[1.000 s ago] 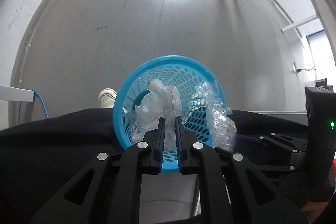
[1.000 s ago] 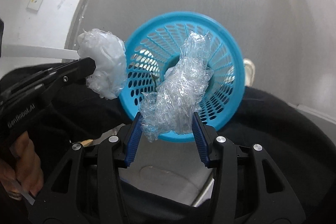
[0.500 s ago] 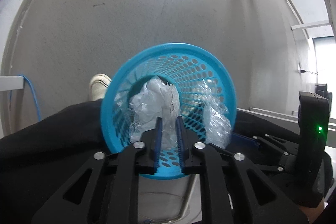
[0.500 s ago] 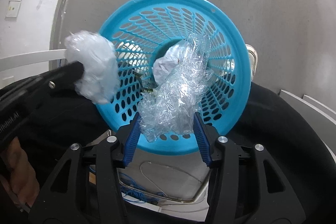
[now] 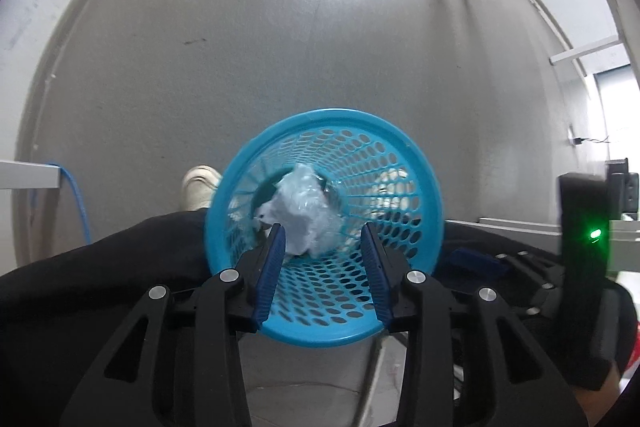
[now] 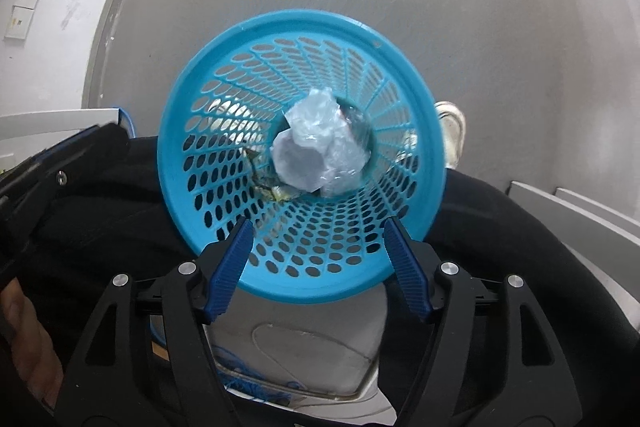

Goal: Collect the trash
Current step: 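Open both tools over the blue basket to drop the plastic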

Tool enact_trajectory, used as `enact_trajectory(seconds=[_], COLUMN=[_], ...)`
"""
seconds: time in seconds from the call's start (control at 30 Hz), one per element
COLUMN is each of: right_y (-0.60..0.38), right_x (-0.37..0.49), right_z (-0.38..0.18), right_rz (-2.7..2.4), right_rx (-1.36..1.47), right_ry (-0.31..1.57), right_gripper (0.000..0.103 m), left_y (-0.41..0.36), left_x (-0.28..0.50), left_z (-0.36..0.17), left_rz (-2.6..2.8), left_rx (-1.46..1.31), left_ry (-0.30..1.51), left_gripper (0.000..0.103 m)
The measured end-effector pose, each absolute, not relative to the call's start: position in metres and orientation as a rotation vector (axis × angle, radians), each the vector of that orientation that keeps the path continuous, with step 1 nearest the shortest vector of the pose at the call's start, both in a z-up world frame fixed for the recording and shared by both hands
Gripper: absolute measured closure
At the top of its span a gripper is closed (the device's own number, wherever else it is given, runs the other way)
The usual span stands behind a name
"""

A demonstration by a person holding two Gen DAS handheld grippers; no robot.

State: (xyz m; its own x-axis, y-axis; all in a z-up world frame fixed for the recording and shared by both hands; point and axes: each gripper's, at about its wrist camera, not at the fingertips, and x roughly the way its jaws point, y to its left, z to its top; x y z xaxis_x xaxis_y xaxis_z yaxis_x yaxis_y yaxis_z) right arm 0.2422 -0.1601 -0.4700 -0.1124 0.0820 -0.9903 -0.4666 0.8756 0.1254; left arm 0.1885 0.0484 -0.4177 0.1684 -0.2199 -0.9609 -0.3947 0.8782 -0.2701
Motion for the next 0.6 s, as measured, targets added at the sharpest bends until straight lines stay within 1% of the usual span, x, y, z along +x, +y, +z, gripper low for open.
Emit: enact_trajectory(seconds=[0.23,0.33,0.4,0.6], right_y=[-0.166,-0.165,-0.167,-0.173], right_x=[0.230,0.221,0.214,0.195], right_z=[-0.433,-0.415,-0.402,-0.366], right_rz=[0.483,0.503,0.511,0.530], right_rx=[-0.298,-0.305,-0.311,-0.316], right_ry=[1.523,1.477,1.439,1.337], right_gripper=[0.037,0.033,0.032,0.031], left_y=[0.046,0.046,0.046,0.032], left_x=[0.172,0.161,0.155,0.134], left_z=[-0.386,-0.375,-0.364,-0.332], left_rz=[0.187,0.193,0.201,0.225], left_rx=[-0.445,-0.444,-0.419,-0.312], left_ry=[1.354,1.330,1.309,1.205], left_gripper=[0.065,0.065,0.064,0.062])
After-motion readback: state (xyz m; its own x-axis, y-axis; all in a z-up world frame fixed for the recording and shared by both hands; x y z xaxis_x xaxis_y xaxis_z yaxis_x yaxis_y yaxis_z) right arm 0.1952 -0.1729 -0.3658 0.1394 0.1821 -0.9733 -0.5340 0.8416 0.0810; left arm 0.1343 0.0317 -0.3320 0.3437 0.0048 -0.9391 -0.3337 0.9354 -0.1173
